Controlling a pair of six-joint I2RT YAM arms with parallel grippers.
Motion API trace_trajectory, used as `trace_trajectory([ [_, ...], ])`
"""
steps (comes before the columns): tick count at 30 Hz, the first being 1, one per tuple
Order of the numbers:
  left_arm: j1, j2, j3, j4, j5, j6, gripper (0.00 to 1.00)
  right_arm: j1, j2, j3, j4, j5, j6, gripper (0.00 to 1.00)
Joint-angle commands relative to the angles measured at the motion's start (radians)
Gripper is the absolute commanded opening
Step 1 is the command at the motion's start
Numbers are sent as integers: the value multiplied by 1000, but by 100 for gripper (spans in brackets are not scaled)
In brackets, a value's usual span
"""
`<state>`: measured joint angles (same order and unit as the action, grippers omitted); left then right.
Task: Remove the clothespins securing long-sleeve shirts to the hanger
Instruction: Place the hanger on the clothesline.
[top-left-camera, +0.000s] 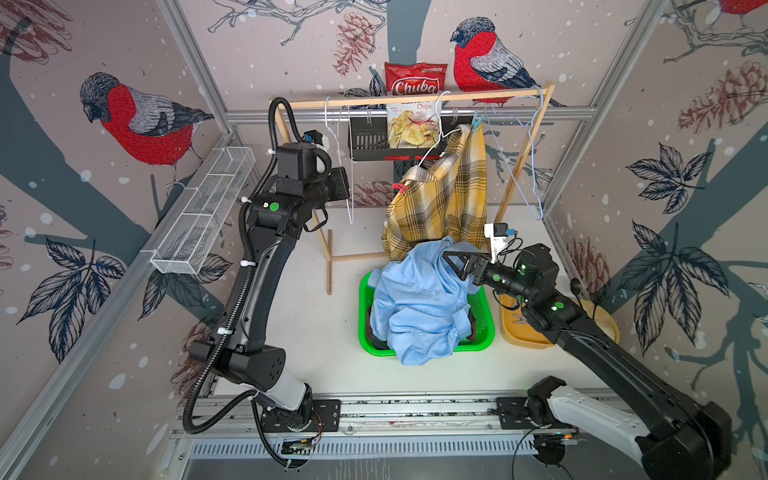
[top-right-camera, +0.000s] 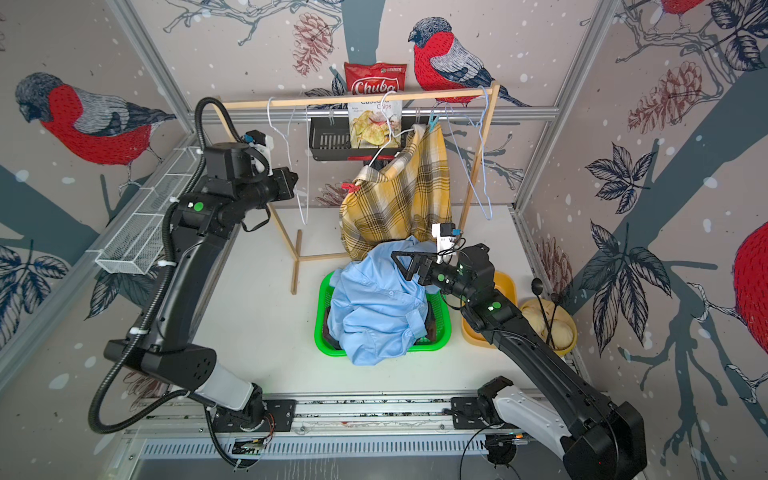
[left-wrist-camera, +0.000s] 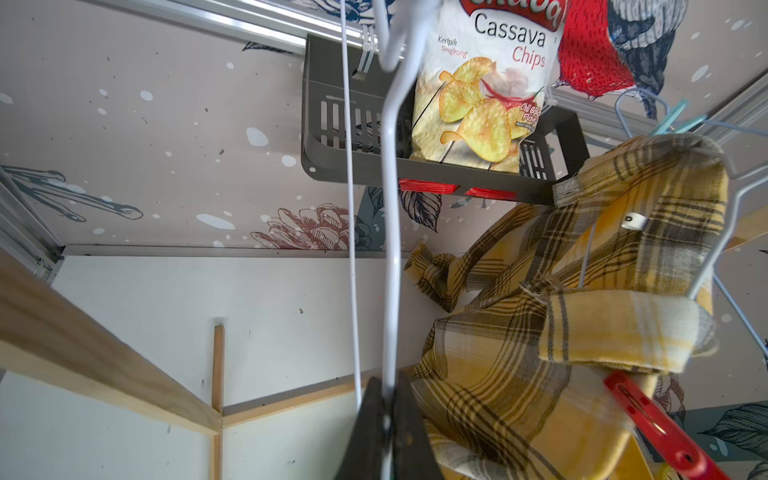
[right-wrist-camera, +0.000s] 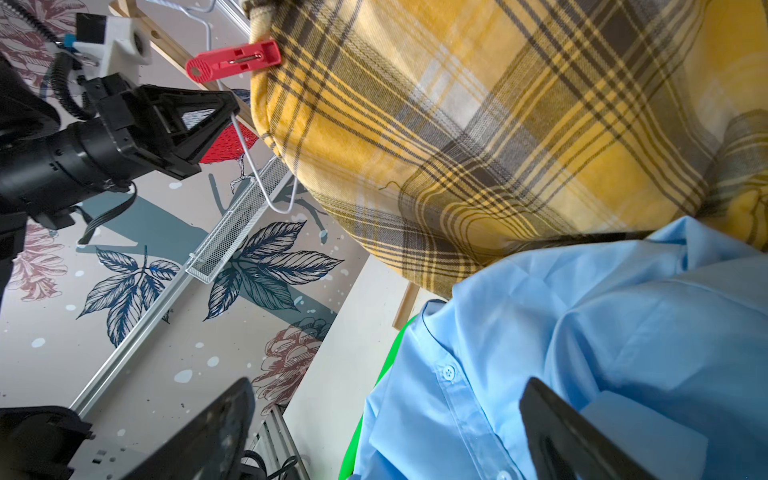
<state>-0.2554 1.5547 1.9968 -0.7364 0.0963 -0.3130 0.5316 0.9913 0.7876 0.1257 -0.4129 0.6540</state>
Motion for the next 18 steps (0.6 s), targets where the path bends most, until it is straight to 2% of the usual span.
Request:
trace_trajectory([
  [1, 3, -20, -11, 78, -22, -6, 43, 4, 14, 23, 35, 21, -16, 100],
  [3, 3, -27, -3, 84, -15, 5, 62, 5, 18, 33, 24, 34, -14, 100],
  [9, 3, -79, -3, 94, -29, 55, 98, 1, 1, 40, -7, 112, -13, 100],
  [12, 3, -127, -17, 96, -69, 64, 98, -19, 5, 44, -35, 150, -6, 100],
  [16, -5, -207, -70, 101, -83, 71, 98, -108, 38, 32, -15, 76, 47, 100],
  [18, -28, -263, -119, 97, -114, 96, 98, -136, 60, 32, -16, 77, 53, 100],
])
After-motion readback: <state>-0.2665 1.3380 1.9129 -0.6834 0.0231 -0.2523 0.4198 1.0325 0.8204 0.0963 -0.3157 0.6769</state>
